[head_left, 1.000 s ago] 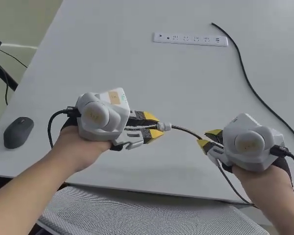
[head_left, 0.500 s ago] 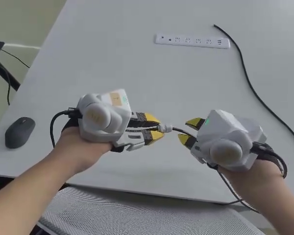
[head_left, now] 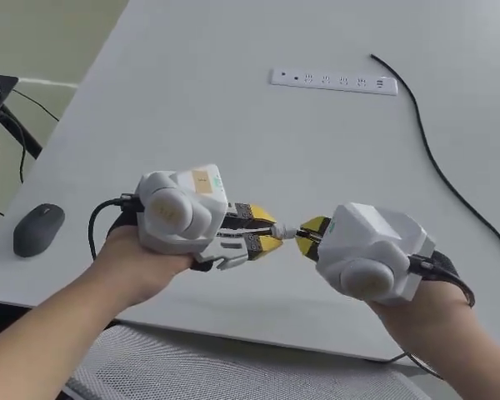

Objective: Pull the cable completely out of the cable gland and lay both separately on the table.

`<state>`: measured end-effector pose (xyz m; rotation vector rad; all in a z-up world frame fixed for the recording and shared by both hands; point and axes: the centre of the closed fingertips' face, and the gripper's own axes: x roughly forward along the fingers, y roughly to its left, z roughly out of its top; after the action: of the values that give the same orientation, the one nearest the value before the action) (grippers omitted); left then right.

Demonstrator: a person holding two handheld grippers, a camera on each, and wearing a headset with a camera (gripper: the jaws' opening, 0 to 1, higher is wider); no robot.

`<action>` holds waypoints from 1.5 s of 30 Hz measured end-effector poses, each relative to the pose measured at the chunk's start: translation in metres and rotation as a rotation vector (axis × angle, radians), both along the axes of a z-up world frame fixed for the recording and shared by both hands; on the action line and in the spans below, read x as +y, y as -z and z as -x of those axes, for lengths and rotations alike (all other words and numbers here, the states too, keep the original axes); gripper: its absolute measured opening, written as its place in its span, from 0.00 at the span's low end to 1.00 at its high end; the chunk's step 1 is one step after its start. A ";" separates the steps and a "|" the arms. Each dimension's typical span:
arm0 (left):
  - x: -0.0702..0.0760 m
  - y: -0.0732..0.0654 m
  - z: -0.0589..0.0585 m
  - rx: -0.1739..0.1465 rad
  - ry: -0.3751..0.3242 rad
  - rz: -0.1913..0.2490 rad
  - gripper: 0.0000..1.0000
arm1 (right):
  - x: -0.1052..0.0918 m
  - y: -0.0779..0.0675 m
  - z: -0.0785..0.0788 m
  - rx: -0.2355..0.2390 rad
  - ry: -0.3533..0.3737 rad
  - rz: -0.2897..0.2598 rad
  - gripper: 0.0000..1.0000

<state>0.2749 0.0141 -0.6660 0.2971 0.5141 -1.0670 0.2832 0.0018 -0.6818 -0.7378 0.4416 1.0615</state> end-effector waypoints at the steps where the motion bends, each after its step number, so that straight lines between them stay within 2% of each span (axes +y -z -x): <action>1: 0.000 0.000 0.000 0.001 0.000 -0.001 0.15 | 0.000 0.000 0.001 0.002 0.000 0.000 0.01; 8: 0.000 -0.001 -0.001 -0.007 -0.009 0.007 0.15 | -0.002 -0.001 -0.003 0.026 0.038 -0.025 0.00; 15: 0.004 -0.003 -0.003 -0.009 -0.027 0.008 0.15 | -0.014 0.002 -0.010 0.040 0.067 -0.029 0.00; 20: 0.002 -0.005 -0.004 -0.013 -0.033 0.012 0.15 | -0.026 0.006 -0.015 0.075 0.139 -0.057 0.00; 25: 0.001 -0.005 -0.005 -0.015 -0.034 0.010 0.15 | -0.037 0.013 -0.017 0.152 0.231 -0.122 0.00; 27: 0.002 -0.005 -0.005 -0.017 -0.036 0.009 0.15 | -0.043 0.018 -0.018 0.198 0.287 -0.154 0.00; 40: 0.002 -0.007 -0.007 -0.025 -0.039 0.012 0.15 | -0.075 0.041 -0.023 0.320 0.495 -0.245 0.00; 43: 0.002 -0.007 -0.007 -0.027 -0.036 0.012 0.15 | -0.082 0.048 -0.023 0.373 0.575 -0.275 0.00; 45: 0.001 -0.007 -0.007 -0.026 -0.034 0.013 0.15 | -0.089 0.051 -0.024 0.386 0.617 -0.278 0.00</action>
<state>0.2814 0.0154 -0.6589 0.2893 0.4870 -1.0317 0.3072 -0.0868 -0.7329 -0.1184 0.7750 0.6527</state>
